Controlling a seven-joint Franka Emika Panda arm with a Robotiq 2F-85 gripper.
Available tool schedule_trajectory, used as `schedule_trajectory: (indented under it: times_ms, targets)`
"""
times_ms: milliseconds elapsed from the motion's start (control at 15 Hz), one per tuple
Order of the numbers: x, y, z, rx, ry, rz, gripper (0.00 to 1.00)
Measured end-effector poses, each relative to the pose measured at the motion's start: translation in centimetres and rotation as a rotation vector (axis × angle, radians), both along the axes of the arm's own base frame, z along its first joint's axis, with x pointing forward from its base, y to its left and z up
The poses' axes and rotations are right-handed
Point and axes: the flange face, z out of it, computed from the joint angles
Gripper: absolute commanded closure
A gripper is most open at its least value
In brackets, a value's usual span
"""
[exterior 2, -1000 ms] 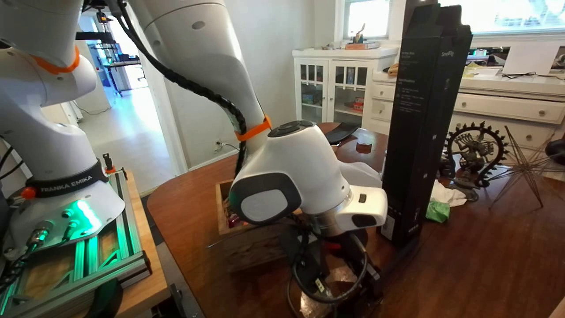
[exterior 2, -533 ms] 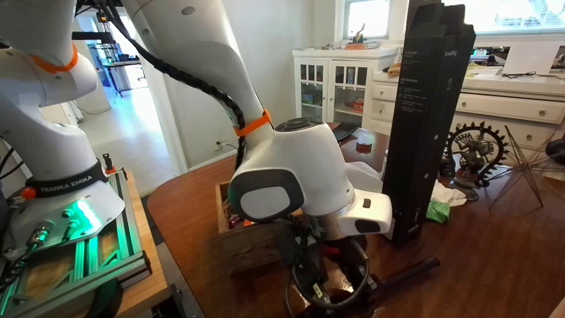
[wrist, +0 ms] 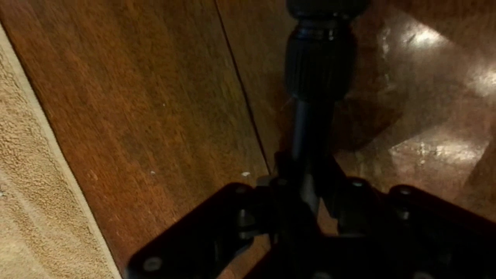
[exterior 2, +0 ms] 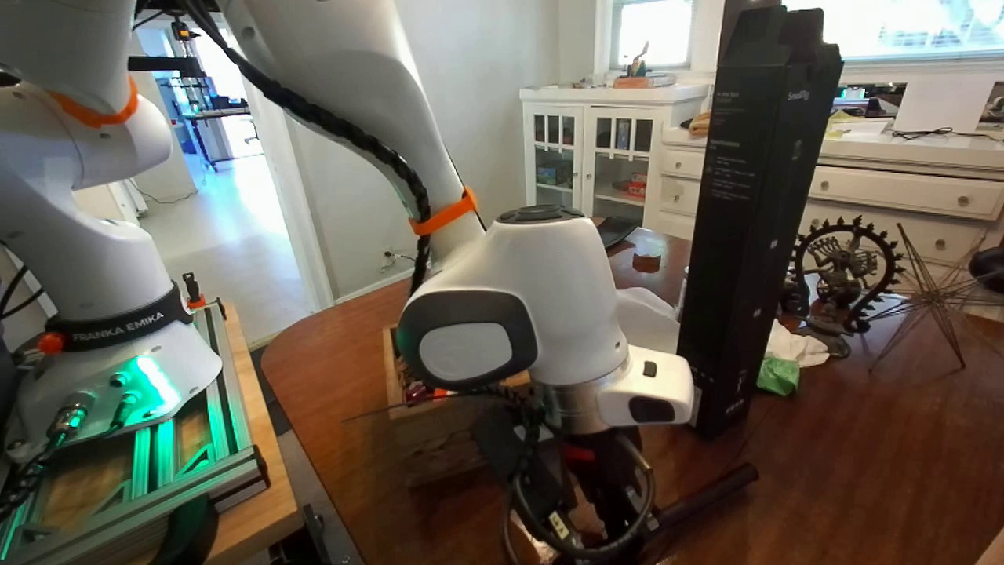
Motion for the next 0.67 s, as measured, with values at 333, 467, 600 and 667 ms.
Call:
schedule_trajectory:
  times_ms: [333,467,600,667]
  targets:
    - [-0.3,-0.2,0.1,-0.018,0.027,0.000,0.07]
    - [0.0,0.0,0.0,-0.015,0.020,-0.003,0.00]
    - [0.7,0.3,-0.1,-0.014,0.000,-0.011,0.00]
    - [1.1,0.3,-0.1,-0.015,-0.016,-0.018,0.00]
